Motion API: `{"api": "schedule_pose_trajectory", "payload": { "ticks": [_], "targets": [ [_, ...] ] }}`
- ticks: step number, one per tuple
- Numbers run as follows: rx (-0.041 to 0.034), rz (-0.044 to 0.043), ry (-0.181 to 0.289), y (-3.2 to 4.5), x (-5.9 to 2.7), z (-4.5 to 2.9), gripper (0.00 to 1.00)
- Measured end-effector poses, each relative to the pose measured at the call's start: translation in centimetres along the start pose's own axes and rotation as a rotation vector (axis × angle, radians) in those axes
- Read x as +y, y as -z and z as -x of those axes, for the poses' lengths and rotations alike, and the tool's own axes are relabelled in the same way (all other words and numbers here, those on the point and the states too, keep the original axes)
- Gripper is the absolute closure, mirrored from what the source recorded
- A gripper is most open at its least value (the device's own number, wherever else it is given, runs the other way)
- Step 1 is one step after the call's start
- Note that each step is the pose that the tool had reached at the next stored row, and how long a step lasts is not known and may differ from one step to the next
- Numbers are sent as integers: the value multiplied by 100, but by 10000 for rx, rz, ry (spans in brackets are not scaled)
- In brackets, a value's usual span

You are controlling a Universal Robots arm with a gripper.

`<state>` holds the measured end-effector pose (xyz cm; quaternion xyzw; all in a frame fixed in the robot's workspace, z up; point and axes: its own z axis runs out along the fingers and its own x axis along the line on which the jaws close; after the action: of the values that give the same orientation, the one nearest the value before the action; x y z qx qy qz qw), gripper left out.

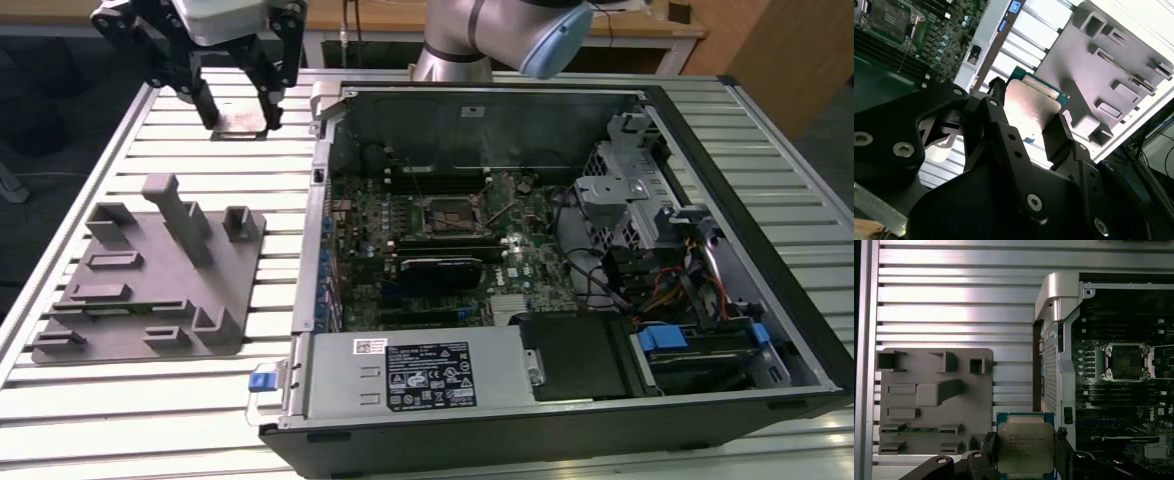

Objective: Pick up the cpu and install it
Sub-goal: 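Pick up the cpu and move it towards the insertion slot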

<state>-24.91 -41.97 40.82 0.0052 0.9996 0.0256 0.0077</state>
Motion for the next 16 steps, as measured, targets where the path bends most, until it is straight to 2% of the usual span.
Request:
{"api": "schedule_pose_trajectory", "payload": {
  "ticks": [7, 16],
  "targets": [
    [4, 0, -1, -2, 1, 157, 46],
    [14, 0, 0, -6, 4, 397, 46]
  ]
}}
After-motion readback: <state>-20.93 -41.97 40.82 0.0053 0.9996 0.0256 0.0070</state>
